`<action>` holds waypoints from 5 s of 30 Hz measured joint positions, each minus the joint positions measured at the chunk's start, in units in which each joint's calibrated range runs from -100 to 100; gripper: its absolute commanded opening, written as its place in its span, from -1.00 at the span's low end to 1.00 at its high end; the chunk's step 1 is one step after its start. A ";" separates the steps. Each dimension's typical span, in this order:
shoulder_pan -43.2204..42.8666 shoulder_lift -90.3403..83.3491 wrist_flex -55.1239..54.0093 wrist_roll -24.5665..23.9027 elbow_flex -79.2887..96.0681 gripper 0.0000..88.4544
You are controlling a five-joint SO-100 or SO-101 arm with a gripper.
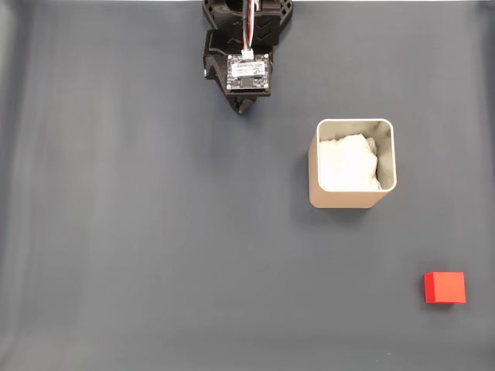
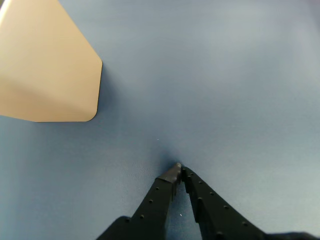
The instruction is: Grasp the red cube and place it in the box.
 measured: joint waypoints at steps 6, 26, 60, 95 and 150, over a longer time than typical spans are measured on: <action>0.00 0.00 0.00 0.00 0.00 -0.98; 0.00 0.00 0.00 0.00 0.00 -0.98; 0.00 0.00 0.00 0.00 0.00 -0.99; 0.00 0.18 -26.24 -2.20 0.00 -1.00; -25.93 52.70 -33.14 0.39 -61.02 -1.00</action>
